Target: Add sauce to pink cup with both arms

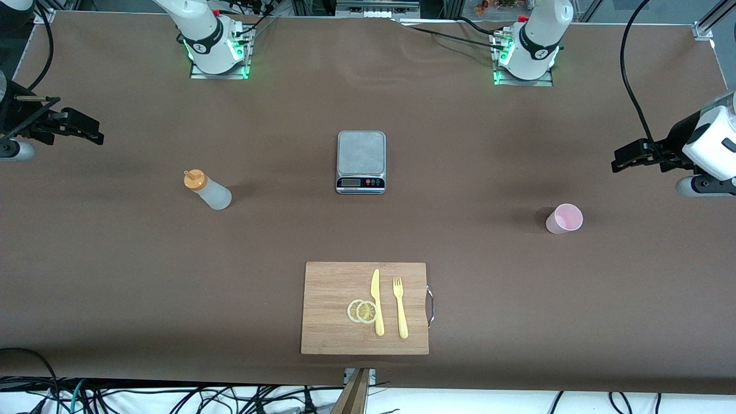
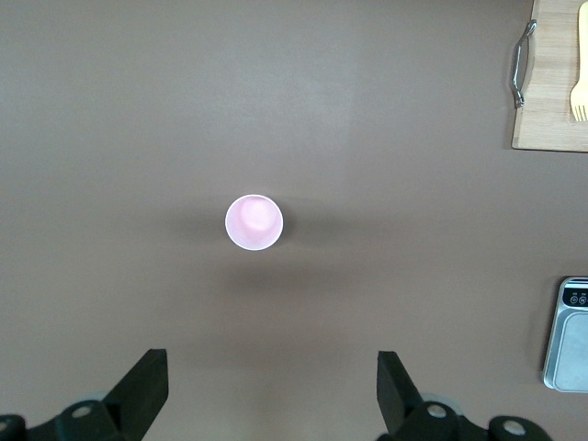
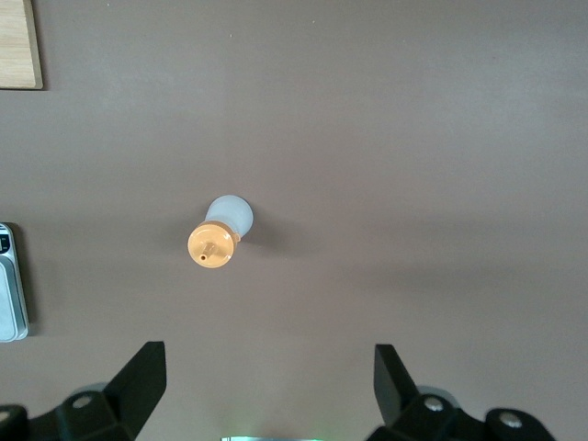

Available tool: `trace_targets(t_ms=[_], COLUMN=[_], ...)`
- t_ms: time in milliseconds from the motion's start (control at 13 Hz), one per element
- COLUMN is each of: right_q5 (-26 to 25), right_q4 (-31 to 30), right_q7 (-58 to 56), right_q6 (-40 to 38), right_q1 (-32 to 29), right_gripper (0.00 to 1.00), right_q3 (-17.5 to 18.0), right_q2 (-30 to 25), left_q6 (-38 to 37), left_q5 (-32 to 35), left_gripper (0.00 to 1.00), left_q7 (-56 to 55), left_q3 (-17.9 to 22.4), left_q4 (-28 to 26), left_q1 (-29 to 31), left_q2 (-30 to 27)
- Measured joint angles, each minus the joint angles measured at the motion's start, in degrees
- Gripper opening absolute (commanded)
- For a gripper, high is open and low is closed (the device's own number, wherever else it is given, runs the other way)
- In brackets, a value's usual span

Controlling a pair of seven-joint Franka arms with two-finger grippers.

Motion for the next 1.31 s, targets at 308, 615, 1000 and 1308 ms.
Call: trace_targets(t_ms=[308,615,1000,1308], right_q5=[0.0,0.0,0.1,0.3], right_q4=[0.0,0.0,0.1,0.1], right_q7=[0.0,0.0,0.0,0.1], right_q6=[-1.7,-1.9,-1.7,-1.6], right_q1=[0.0,0.0,0.1,1.2], right_gripper=[1.00,1.00,1.00,1.00], right_q3=[0.0,0.0,0.1,0.5], right_q2=[0.0,0.0,0.0,0.0], left_q6=[0.0,0.0,0.0,0.0], left_q5=[0.0,0.0,0.0,0.0], left_gripper=[1.00,1.00,1.00,1.00], left_q7=[0.0,0.0,0.0,0.0], left_q3=[0.0,0.0,0.0,0.0], left_q4=[0.0,0.0,0.0,0.0], left_q1=[0.0,0.0,0.0,0.0], left_q2=[0.0,0.0,0.0,0.0])
